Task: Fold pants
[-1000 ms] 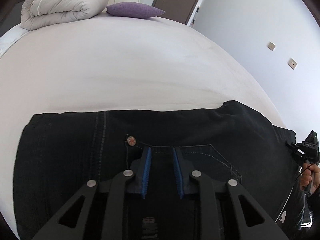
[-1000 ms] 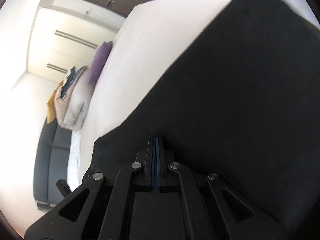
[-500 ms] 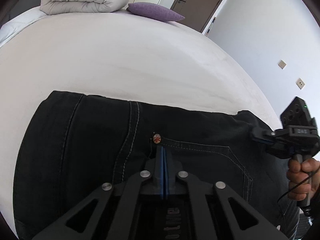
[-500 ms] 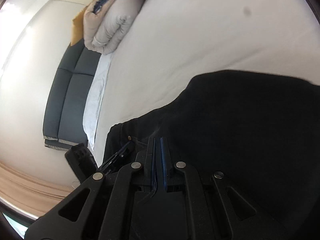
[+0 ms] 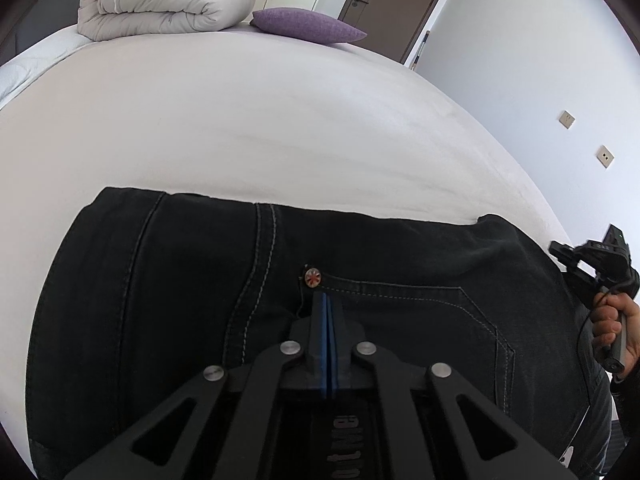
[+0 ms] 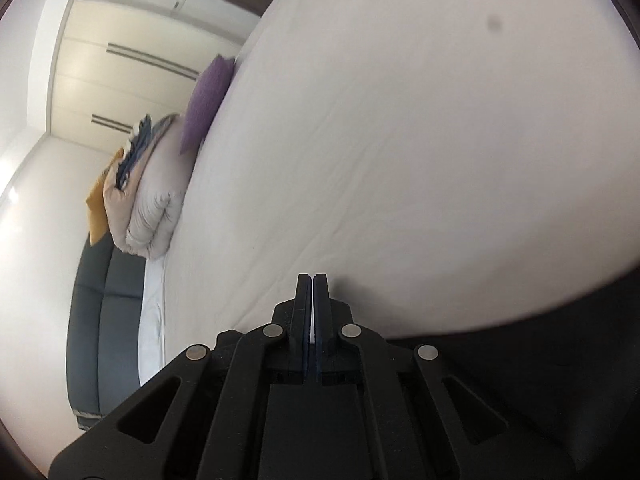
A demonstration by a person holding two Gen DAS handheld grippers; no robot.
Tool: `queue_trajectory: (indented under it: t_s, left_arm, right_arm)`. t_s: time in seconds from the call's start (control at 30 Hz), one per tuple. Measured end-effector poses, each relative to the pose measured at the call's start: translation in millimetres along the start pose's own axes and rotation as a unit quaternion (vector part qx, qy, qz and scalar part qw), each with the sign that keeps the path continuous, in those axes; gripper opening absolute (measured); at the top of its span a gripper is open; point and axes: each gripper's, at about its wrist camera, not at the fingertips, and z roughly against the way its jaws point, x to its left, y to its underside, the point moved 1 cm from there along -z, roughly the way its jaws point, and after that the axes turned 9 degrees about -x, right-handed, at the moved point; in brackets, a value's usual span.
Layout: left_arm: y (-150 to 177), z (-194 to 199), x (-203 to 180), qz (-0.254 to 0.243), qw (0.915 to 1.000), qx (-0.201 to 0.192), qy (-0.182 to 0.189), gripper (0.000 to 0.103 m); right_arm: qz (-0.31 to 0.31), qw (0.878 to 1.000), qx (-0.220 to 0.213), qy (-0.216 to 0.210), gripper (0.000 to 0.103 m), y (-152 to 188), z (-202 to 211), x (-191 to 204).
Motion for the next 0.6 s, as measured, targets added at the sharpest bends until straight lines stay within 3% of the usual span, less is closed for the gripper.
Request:
queue_trajectory:
  t_s: [0.07,0.17,0.23,0.3,0.33,0.43,0.5,0.6]
  left_arm:
    - [-0.9,0.6,-1.6,-0.001,1.0000,0.001,-0.005,0.005]
    - [-6.7,5.7,-19.2,-0.013,0.9989,0.011,-0.044,0.003]
    - [-8.7,17.0,-46.7,-0.021,0.9993,0.009,-0.029,0.004]
    - [-8.2,23.2,-80.2,-0.046,0.9989,0.005,-0.011,0.004]
    - [-5.3,23.2,-98.0,-0.058,0.9983,0.007,-0.002,0.004]
    - [9.2,-1.1,-139.7,-0.079,0.9961,0.033,0.021,0.004]
    - [21.6,-17.5,-147.3,-0.081,0.9952,0.051,0.016,0.004]
    - [31.2,-23.8,-141.0,-0.064,0.9969,0.044,0.015,0.006]
  right_arm:
    - [-0.001,1.000,0.010,-0.029,0.002,4.2,32.8,-1.2]
    - [0.038,0.994,0.076,-0.065,0.002,57.4,22.3,25.6]
    - [0.039,0.991,0.106,-0.073,0.002,101.5,-4.5,42.0]
    - [0.019,0.991,0.114,-0.064,0.000,115.2,-16.6,26.2]
    - [0.005,0.991,0.106,-0.077,0.000,114.4,-16.2,18.3]
    - [0.012,0.997,0.068,-0.045,0.000,96.9,-0.4,1.1]
    - [-0.016,0.999,0.034,-0.040,0.000,64.9,29.5,-37.5]
    - [-0.043,0.998,-0.027,-0.028,0.000,22.7,80.9,-83.1]
